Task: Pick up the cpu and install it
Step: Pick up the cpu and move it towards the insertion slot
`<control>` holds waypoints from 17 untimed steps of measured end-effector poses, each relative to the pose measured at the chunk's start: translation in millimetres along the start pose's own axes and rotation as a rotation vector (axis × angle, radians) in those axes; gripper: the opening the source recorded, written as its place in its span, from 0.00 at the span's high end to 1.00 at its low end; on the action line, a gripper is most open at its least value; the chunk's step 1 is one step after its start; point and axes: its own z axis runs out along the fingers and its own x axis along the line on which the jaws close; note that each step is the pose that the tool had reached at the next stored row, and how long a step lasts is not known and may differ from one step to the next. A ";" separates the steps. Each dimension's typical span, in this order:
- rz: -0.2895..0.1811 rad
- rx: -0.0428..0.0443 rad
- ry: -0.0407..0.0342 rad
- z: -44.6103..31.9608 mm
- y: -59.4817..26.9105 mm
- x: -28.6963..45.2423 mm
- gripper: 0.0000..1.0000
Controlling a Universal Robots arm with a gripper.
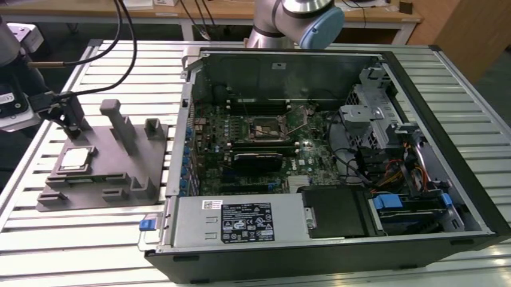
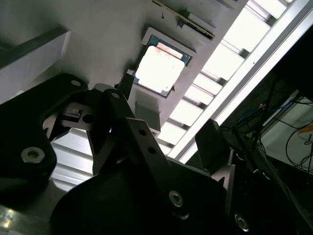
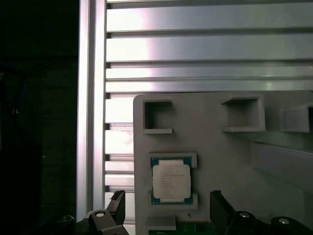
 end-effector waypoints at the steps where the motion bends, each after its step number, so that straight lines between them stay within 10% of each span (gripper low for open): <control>1: 0.000 0.0000 0.0000 0.5 0.0 0.0 0.22; 17: 0.000 -0.0015 -0.0001 16.3 -1.2 -1.0 0.22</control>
